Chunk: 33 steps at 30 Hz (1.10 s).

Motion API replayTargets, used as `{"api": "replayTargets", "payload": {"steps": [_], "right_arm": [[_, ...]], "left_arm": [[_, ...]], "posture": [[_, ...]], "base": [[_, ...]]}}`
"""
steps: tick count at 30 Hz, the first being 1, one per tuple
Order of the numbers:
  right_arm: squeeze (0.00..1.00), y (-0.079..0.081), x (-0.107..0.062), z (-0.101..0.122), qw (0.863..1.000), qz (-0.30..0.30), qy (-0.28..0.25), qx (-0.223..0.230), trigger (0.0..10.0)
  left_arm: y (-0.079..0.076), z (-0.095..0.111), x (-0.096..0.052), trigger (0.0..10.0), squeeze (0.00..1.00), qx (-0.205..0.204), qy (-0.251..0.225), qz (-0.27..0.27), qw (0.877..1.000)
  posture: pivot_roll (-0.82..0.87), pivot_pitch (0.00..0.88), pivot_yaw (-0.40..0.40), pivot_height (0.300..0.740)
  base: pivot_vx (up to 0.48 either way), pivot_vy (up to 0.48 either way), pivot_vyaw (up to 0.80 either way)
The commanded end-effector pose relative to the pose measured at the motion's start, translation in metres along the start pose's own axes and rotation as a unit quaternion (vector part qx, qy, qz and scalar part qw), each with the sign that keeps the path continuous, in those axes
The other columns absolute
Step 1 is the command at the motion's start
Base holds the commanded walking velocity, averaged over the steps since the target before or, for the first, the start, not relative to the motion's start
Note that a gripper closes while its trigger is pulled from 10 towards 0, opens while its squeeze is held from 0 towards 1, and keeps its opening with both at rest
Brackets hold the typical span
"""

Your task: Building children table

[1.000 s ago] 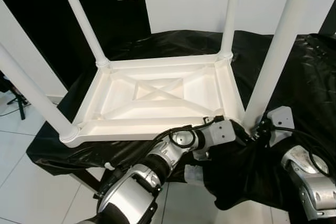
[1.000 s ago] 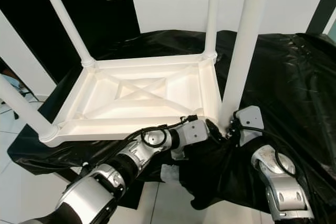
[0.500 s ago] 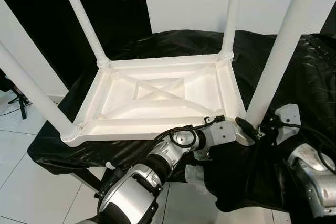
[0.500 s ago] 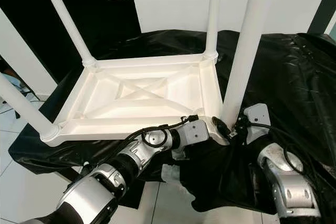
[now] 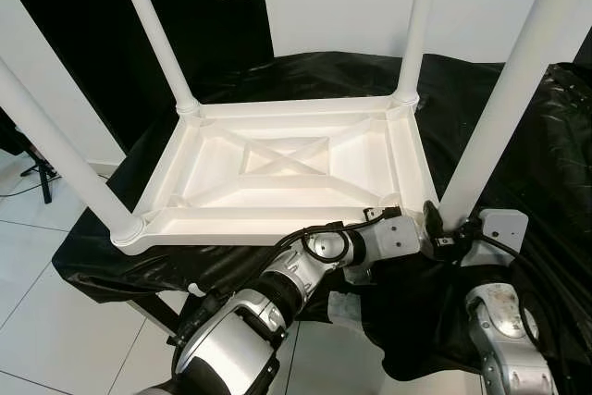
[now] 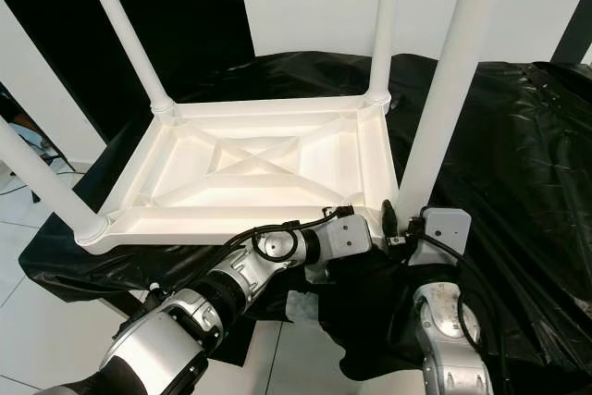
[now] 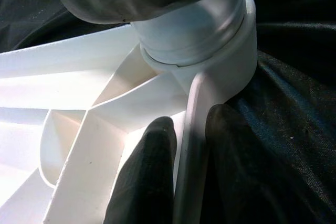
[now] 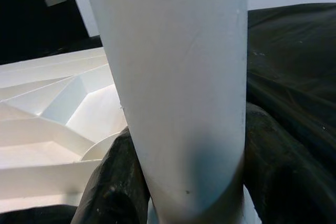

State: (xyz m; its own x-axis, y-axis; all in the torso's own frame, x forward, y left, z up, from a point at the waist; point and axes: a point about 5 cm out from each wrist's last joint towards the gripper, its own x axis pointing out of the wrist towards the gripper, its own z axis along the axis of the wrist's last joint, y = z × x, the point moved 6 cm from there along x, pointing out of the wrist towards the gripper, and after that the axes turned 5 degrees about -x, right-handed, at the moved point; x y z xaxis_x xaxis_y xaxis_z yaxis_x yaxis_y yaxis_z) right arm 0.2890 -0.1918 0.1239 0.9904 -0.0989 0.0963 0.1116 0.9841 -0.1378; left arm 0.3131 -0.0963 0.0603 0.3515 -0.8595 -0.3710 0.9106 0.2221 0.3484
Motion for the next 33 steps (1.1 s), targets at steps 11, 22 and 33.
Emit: {"api": "replayTargets", "payload": {"steps": [11, 22, 33], "right_arm": [[1.00, -0.003, 0.001, -0.006, 1.000, 0.003, 0.008, -0.021, 10.0], [0.00, 0.011, 0.006, -0.004, 0.982, 0.163, 0.001, -0.092, 10.0], [0.00, 0.014, 0.012, -0.016, 0.946, 0.299, 0.034, -0.118, 0.0]], "left_arm": [[-0.029, -0.059, -0.004, 10.0, 0.00, -0.064, 0.102, 0.003, 0.993], [-0.032, -0.056, -0.002, 10.0, 0.00, -0.066, 0.098, 0.001, 0.993], [-0.035, -0.060, -0.003, 10.0, 0.00, -0.065, 0.102, -0.005, 0.993]], "posture": [[0.03, 0.000, 0.075, 0.740], [0.02, 0.000, 0.074, 0.740], [0.03, 0.000, 0.084, 0.740]], "base": [[0.000, 0.000, 0.00], [0.000, 0.000, 0.00], [0.000, 0.000, 0.00]]}}
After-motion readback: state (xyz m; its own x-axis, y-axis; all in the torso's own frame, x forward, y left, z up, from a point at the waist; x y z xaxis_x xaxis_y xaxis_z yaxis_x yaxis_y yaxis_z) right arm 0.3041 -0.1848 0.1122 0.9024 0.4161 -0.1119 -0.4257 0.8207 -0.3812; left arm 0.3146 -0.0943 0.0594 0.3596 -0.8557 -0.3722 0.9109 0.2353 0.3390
